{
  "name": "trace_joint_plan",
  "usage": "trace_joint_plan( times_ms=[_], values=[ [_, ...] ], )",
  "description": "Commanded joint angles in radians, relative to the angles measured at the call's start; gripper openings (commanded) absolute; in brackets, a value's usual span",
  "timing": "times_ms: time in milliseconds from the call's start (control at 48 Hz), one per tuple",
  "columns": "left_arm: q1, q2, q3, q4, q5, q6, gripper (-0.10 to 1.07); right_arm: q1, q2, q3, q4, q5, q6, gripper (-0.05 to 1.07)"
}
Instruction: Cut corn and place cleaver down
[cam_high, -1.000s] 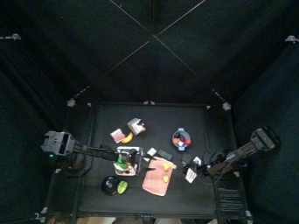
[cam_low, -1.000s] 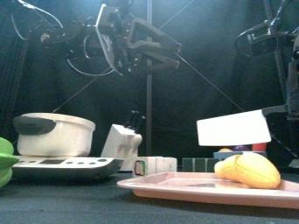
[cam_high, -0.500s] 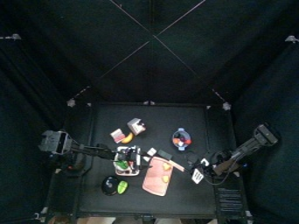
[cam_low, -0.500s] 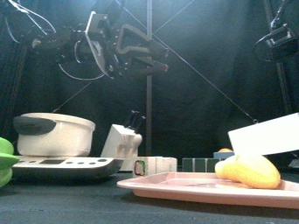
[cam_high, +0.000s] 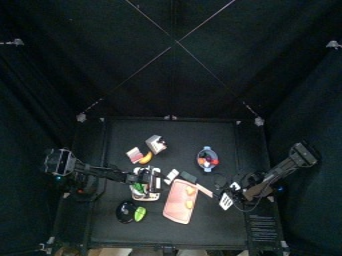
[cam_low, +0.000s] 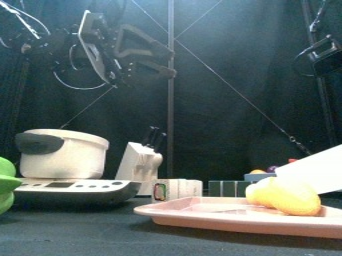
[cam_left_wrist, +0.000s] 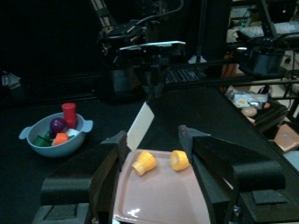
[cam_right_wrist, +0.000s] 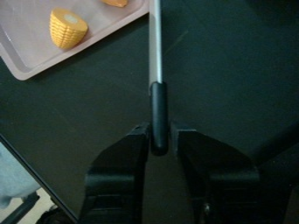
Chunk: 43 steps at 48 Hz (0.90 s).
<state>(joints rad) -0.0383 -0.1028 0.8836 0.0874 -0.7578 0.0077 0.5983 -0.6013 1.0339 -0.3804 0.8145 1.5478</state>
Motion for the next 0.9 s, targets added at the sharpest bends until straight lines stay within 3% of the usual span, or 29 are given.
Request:
trace_joint_plan(
  times_ms=[0, 167, 646, 875],
  values=[
    [0.003, -0.031, 0.003, -0.005, -0.035, 0.0, 0.87, 0.002, 0.002, -0.009, 0.005, -0.002, 0.0, 0.73],
    [0.003, -0.048, 0.025, -0.028, -0.091, 0.0, 0.87, -0.002, 0.011, -0.008, 0.014, -0.005, 0.0, 0.8],
    [0.018, -0.058, 0.06, -0.051, -0.107, -0.002, 0.87, -0.041, 0.075, -0.023, -0.044, -0.02, -0.011, 0.8],
    [0.014, -0.058, 0.072, -0.089, -0.107, -0.003, 0.87, -0.107, 0.097, -0.043, -0.141, -0.044, -0.011, 0.79]
  ],
)
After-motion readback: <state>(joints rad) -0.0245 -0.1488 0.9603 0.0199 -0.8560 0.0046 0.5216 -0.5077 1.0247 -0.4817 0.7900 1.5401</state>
